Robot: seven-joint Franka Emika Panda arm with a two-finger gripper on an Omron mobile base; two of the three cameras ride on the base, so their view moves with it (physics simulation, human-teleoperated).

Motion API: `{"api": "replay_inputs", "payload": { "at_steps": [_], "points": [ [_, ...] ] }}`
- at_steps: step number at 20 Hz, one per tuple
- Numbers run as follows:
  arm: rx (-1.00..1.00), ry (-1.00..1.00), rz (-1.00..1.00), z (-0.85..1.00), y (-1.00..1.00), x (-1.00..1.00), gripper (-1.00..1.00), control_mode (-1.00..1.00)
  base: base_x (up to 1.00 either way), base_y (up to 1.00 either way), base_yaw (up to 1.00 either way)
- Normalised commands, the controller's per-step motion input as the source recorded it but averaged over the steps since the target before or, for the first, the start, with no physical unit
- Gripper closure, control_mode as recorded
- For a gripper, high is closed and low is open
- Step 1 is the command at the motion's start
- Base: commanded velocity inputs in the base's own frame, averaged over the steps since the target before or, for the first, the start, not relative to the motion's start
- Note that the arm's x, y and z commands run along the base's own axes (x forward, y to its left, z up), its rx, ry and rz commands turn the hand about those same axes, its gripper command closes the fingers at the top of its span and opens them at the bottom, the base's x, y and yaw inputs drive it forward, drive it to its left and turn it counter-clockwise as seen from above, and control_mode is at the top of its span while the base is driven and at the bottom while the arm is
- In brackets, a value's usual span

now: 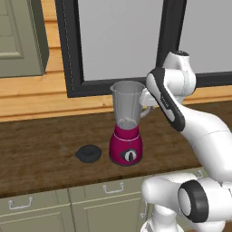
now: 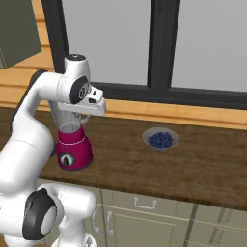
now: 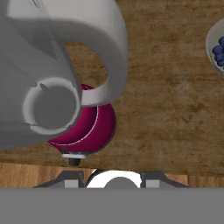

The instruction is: Close the lid blender by securely placing the lid on top.

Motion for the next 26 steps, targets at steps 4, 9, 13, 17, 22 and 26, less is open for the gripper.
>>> {"api": "replay_inputs", "payload": {
  "at_steps": [4,9,13,17,22,26],
  "points": [
    [-0.02,0.0,0.0,-0.01,0.08,-0.05,-1.0,-1.0,0.0,0.0,0.0],
    [-0.04,-0.03,0.01,-0.27,0.34,-0.11,-1.0,-1.0,0.0,0.0,0.0],
    [-0.06,-0.15,0.03,-0.14,0.45,-0.38,-1.0,-1.0,0.0,0.0,0.0],
    [-0.03,-0.24,-0.02,0.0,0.27,-0.61,-1.0,-1.0,0.0,0.0,0.0],
    [0.0,-0.19,-0.14,0.0,0.31,-0.63,-1.0,-1.0,0.0,0.0,0.0],
    [0.0,-0.07,-0.21,-0.03,0.34,-0.53,-1.0,-1.0,0.0,0.0,0.0]
  ]
}}
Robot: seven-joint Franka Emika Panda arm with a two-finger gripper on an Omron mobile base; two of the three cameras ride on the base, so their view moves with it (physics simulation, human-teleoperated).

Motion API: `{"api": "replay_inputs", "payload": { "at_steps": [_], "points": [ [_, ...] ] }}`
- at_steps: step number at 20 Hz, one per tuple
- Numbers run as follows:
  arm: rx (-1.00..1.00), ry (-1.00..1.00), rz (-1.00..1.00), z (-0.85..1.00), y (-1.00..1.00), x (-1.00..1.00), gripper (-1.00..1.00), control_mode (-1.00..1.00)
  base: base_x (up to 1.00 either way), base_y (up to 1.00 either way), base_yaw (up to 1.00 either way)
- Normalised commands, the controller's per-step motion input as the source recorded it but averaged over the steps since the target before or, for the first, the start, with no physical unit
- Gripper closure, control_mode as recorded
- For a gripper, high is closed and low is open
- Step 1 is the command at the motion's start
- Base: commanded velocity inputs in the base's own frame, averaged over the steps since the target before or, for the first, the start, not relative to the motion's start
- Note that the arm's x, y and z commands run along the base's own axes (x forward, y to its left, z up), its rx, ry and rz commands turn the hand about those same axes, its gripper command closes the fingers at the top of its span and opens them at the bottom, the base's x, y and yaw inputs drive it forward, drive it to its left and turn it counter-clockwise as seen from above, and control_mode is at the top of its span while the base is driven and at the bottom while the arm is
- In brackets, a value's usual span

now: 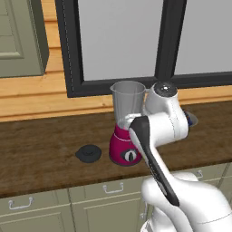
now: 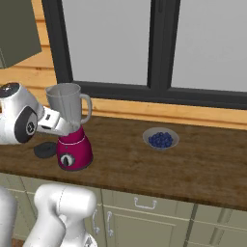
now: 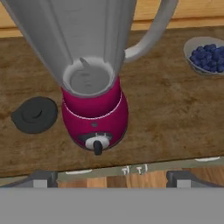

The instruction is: Close the lid blender by securely placing the lid on top.

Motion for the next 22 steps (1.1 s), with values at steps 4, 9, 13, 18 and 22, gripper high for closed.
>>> {"api": "replay_inputs", "payload": {
  "at_steps": [4,9,13,18,22],
  "points": [
    [0.01,0.0,-0.2,-0.04,0.37,-0.31,-1.0,-1.0,0.0,0.0,0.0],
    [0.01,0.02,-0.16,0.0,0.46,-0.16,-1.0,-1.0,0.0,0.0,0.0],
    [0.0,0.07,-0.08,0.0,0.57,-0.03,-1.0,-1.0,0.0,0.0,0.0],
    [0.01,0.12,-0.03,-0.01,0.52,0.0,-1.0,-1.0,0.0,0.0,0.0],
    [0.06,0.18,-0.01,-0.08,0.37,0.0,-1.0,-1.0,0.0,0.0,0.0]
  ]
}}
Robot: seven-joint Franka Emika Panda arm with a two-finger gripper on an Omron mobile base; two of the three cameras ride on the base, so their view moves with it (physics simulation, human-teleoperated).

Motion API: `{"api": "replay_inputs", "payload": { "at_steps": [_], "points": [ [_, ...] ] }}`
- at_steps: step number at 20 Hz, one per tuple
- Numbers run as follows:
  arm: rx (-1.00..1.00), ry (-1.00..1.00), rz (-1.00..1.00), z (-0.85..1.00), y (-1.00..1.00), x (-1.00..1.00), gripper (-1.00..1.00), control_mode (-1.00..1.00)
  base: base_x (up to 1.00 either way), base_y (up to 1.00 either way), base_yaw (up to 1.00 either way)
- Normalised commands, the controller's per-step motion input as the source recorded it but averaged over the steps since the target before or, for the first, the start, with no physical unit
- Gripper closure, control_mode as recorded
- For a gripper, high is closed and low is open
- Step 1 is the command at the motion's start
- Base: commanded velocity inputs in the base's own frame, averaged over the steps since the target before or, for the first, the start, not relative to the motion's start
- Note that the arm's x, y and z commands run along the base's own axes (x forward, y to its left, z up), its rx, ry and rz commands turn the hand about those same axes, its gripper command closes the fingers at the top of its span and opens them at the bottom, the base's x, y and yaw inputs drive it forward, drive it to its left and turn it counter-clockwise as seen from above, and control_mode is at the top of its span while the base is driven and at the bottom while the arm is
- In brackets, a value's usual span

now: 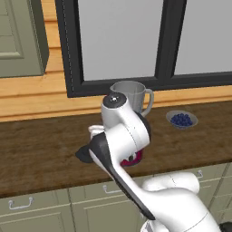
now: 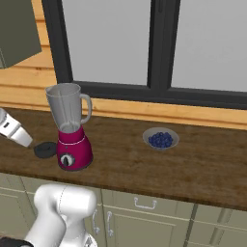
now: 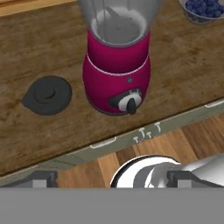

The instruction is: Close the lid blender by securely placing the lid on top.

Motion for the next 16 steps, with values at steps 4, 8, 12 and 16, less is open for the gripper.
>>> {"api": "replay_inputs", "payload": {
  "at_steps": [4,8,12,16],
  "points": [
    [0.08,0.2,-0.01,-0.25,0.26,0.07,-1.0,-1.0,0.0,0.0,0.0],
    [0.09,0.11,-0.01,-0.32,0.09,0.24,-1.0,-1.0,0.0,0.0,0.0],
    [0.06,0.0,-0.04,-0.24,0.0,0.27,-1.0,-1.0,0.0,0.0,0.0],
    [0.01,0.0,-0.06,-0.31,0.0,0.29,-1.0,-1.0,0.0,0.0,0.0]
  ]
}}
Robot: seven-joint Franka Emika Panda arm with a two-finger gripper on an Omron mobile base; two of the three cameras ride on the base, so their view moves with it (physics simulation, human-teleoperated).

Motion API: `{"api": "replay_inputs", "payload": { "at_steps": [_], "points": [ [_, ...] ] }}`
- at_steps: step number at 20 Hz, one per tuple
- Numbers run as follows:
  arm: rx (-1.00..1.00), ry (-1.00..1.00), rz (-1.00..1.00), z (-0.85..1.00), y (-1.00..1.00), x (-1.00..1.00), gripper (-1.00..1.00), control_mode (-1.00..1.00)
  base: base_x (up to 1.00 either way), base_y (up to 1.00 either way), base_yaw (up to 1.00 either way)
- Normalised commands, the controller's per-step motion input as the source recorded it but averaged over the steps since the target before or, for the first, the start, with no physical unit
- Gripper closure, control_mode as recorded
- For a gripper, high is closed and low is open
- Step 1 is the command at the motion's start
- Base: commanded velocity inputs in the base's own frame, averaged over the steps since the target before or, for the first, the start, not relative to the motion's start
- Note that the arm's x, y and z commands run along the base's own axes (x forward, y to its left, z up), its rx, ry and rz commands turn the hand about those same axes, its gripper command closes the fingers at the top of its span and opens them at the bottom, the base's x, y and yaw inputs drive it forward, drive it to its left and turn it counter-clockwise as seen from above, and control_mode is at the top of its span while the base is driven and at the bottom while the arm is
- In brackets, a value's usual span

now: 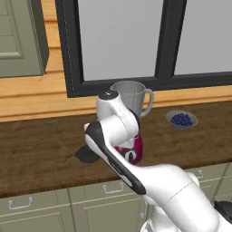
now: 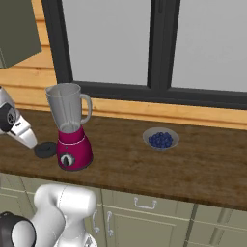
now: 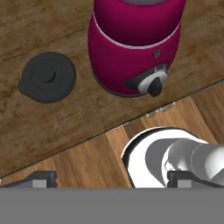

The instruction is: Close the lid blender by securely placing the lid on top.

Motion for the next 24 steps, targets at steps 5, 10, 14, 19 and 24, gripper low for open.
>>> {"api": "replay_inputs", "payload": {
  "at_steps": [5,10,14,19,24],
  "points": [
    [0.0,0.0,-0.07,-0.31,0.07,0.25,-1.0,-1.0,0.0,0.0,0.0],
    [0.0,0.0,-0.09,-0.22,0.17,0.27,-1.0,-1.0,0.0,0.0,0.0],
    [0.0,0.0,-0.08,-0.2,0.18,0.29,-1.0,-1.0,0.0,0.0,0.0],
    [0.0,0.0,-0.04,-0.17,0.23,0.26,-1.0,-1.0,0.0,0.0,0.0],
    [0.0,0.0,0.0,-0.12,0.14,0.25,-1.0,-1.0,0.0,0.0,0.0]
  ]
}}
